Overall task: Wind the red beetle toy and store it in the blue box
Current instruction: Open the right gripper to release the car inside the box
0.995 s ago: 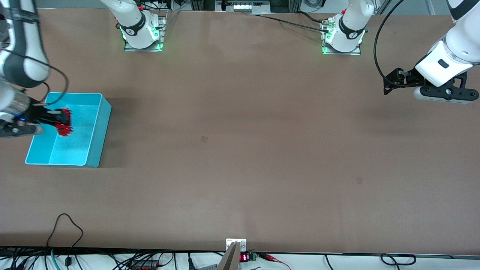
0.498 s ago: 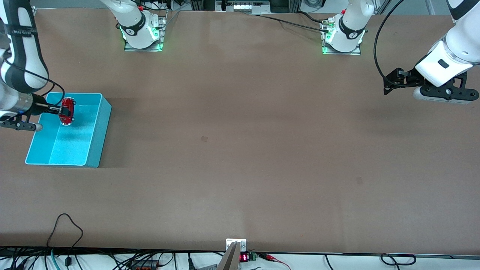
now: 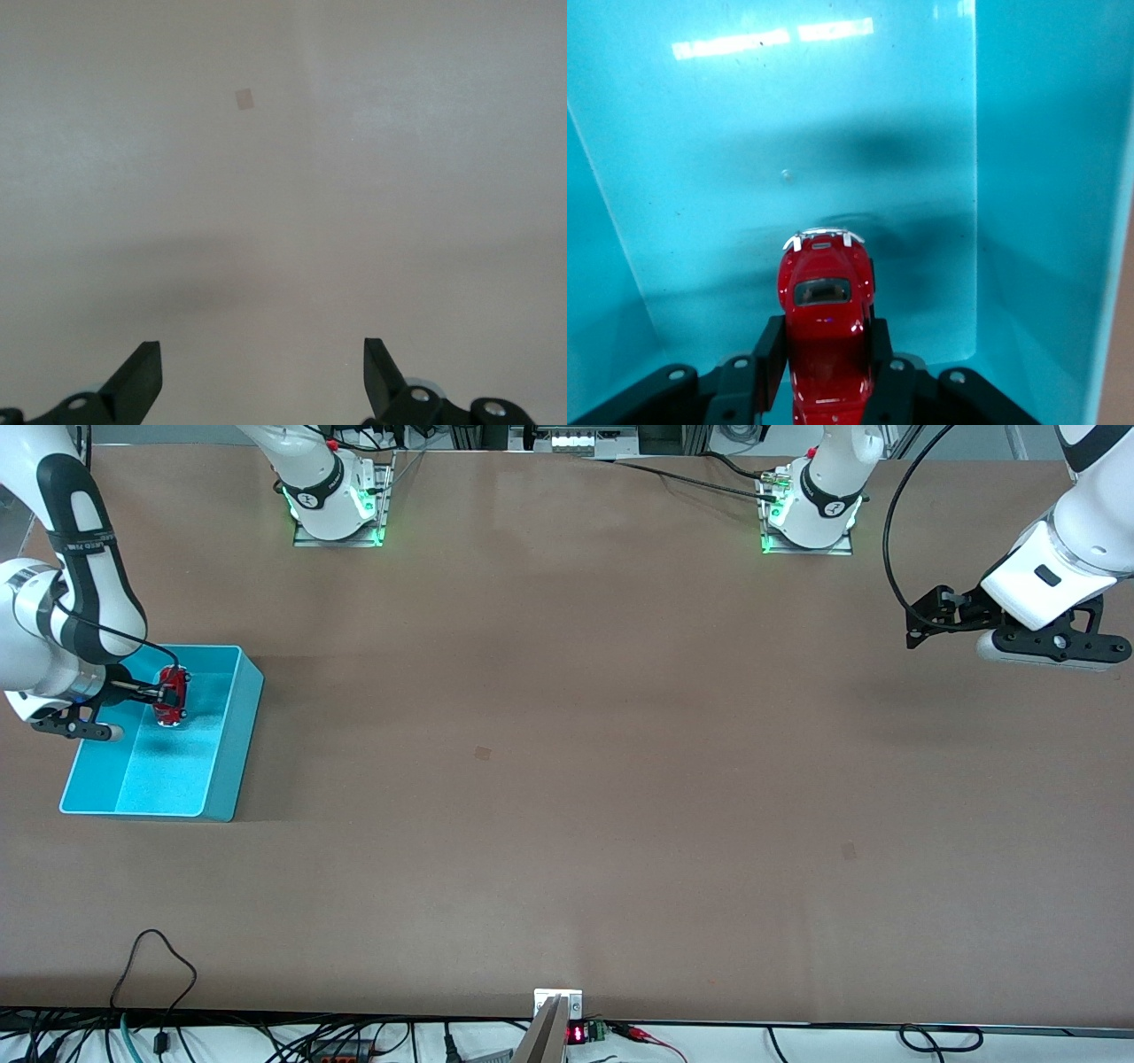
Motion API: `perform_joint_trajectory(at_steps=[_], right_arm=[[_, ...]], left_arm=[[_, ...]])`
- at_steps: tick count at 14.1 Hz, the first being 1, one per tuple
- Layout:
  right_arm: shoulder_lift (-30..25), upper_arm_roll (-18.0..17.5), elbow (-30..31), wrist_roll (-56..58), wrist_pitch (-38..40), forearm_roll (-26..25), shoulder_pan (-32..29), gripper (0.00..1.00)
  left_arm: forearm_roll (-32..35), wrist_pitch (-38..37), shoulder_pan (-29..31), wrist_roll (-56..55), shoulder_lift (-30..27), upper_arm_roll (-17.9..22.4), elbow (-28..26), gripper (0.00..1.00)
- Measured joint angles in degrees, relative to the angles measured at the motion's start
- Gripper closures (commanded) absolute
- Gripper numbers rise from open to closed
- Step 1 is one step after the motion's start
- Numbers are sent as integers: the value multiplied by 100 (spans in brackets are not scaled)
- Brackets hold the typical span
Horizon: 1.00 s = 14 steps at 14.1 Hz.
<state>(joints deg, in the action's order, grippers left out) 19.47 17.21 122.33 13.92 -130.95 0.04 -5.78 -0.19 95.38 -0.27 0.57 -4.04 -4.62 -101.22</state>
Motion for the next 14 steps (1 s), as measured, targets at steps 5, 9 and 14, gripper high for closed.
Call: perform_joint_trajectory(at_steps=[5, 9, 14], right_arm=[[41, -7, 262, 0, -218, -9, 3, 51], [47, -66, 280, 1, -250, -22, 16, 0], [-64, -330, -139, 52, -249, -67, 92, 0]], left_arm=[[0, -1, 0, 0, 0, 0, 0, 0], [0, -1, 0, 0, 0, 0, 0, 0], [0, -1, 0, 0, 0, 0, 0, 0]])
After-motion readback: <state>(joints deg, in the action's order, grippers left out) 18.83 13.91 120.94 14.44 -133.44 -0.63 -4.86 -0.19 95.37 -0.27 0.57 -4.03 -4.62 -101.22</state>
